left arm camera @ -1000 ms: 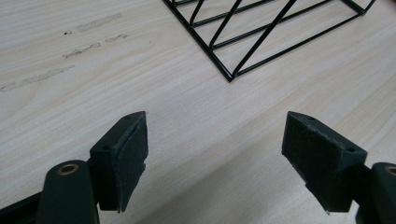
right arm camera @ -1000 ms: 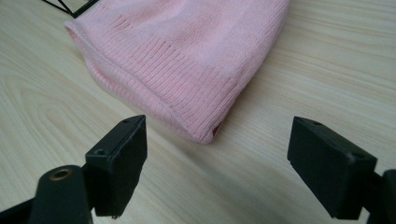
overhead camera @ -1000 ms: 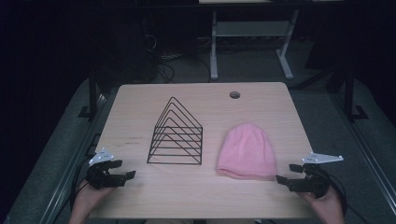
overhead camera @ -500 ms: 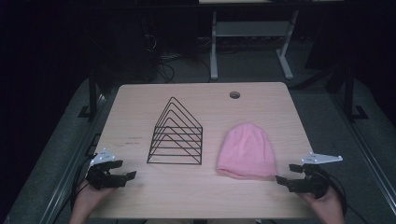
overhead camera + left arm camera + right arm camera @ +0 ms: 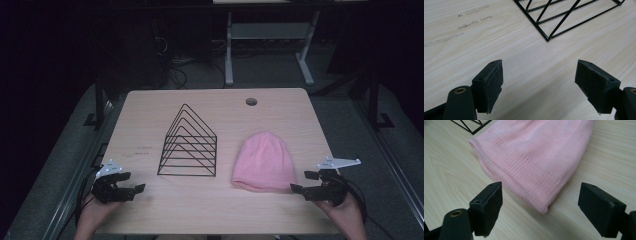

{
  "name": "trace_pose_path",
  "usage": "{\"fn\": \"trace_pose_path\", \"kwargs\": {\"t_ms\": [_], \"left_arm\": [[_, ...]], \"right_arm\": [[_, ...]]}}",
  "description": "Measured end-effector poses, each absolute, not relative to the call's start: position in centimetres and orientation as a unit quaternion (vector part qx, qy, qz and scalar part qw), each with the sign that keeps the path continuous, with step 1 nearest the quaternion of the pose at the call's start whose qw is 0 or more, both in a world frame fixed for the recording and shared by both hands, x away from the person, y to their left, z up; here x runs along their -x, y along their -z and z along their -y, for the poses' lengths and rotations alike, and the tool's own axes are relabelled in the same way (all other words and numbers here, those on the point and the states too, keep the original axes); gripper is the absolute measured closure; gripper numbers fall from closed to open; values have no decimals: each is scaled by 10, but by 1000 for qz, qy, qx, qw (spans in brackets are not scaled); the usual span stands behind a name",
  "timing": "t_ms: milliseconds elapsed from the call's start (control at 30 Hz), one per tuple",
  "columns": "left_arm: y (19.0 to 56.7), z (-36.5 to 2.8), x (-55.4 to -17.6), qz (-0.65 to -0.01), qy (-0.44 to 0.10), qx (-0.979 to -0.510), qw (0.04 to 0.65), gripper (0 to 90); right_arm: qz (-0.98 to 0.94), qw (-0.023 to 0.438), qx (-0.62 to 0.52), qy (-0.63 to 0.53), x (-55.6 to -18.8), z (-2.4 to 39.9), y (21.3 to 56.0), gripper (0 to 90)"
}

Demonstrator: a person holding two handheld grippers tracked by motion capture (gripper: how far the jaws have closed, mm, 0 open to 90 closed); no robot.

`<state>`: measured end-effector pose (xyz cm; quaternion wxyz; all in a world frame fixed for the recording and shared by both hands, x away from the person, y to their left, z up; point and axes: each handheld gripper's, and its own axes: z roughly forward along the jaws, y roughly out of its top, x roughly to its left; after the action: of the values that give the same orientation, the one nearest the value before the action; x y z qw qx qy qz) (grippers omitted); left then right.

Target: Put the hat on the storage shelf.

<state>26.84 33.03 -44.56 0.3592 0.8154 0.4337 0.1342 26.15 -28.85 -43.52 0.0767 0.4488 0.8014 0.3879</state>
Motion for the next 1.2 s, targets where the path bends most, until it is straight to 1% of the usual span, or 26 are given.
{"fn": "trace_pose_path", "kwargs": {"t_ms": [300, 600, 1200], "left_arm": [[445, -333, -269, -437, -131, -814, 359, 227], [446, -331, -270, -437, -129, -812, 364, 220], [445, -332, -269, -440, -125, -811, 365, 217]], "right_arm": [[-814, 77, -435, -376, -273, 281, 424, 190], [-822, 71, -420, -377, -289, 273, 404, 187], [-840, 53, -410, -352, -320, 259, 384, 180]]}}
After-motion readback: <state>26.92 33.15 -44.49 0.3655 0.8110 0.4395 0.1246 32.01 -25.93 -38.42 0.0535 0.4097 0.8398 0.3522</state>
